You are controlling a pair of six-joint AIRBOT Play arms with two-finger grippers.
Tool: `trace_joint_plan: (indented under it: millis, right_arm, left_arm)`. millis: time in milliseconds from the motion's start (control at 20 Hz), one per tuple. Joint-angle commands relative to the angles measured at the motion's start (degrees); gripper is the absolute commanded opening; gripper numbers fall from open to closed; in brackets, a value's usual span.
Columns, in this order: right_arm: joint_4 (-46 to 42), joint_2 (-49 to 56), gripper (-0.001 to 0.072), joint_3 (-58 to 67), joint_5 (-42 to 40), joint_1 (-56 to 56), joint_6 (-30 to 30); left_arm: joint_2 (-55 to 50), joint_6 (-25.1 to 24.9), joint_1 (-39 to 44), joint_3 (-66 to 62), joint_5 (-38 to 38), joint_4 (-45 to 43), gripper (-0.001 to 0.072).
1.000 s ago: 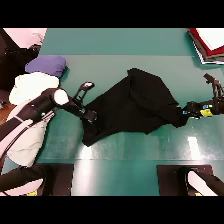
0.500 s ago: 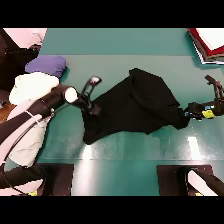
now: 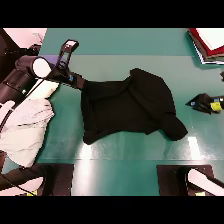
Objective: Fold the shirts.
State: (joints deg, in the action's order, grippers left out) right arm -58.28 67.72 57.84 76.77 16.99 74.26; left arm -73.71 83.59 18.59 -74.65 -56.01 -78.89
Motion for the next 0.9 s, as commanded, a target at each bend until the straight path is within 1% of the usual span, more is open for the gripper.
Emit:
trace_joint_plan:
  millis: [0, 150, 200, 250, 400, 500, 600, 700, 800, 850]
  right_arm:
    - [1.8, 14.9, 0.0507, 9.8, -5.6, -2.2, -1.5]
    - [1.9, 30.3, 0.0503, 21.5, -2.0, -5.5, -1.5]
    - [1.8, 33.9, 0.0459, 24.4, -1.0, -6.6, -1.5]
    - [1.8, 36.8, 0.0440, 26.9, -1.0, -7.7, -1.5]
    - [1.7, 41.8, 0.0438, 32.5, -1.1, -10.3, -1.5]
    - [1.6, 43.3, 0.0420, 35.5, -0.7, -11.7, -1.4]
    - [1.6, 43.5, 0.0014, 37.7, -0.7, -12.8, -1.5]
    - [1.7, 42.7, 0.0014, 40.4, 0.9, -13.0, -1.5]
    - [1.6, 38.6, 0.0013, 44.2, 1.9, -12.7, -1.4]
    - [1.5, 35.8, 0.0014, 46.6, 1.9, -12.2, -1.2]
  left_arm:
    - [0.1, 0.0, -0.7, -0.8, -0.2, -0.3, 0.0028]
    - [0.1, 0.0, -0.7, -0.8, -0.4, -0.3, 0.0028]
    - [0.1, 0.0, -0.7, -0.8, -0.5, -0.3, 0.0028]
    - [0.1, 0.1, -0.7, -0.8, -0.5, -0.3, 0.0028]
    - [0.1, 0.1, -0.7, -0.8, -0.5, -0.3, 0.0028]
    - [0.1, 0.5, -0.7, -0.8, -0.4, -0.3, 0.0028]
    - [0.1, 0.5, -0.7, -0.8, -0.5, -0.3, 0.0028]
    - [0.8, 0.7, -0.9, -1.0, -0.3, -0.8, 0.0027]
    - [3.0, 2.2, -3.0, -3.3, 0.0, -1.0, 0.0028]
    - [4.5, 2.1, -4.6, -5.6, 0.1, -1.0, 0.0027]
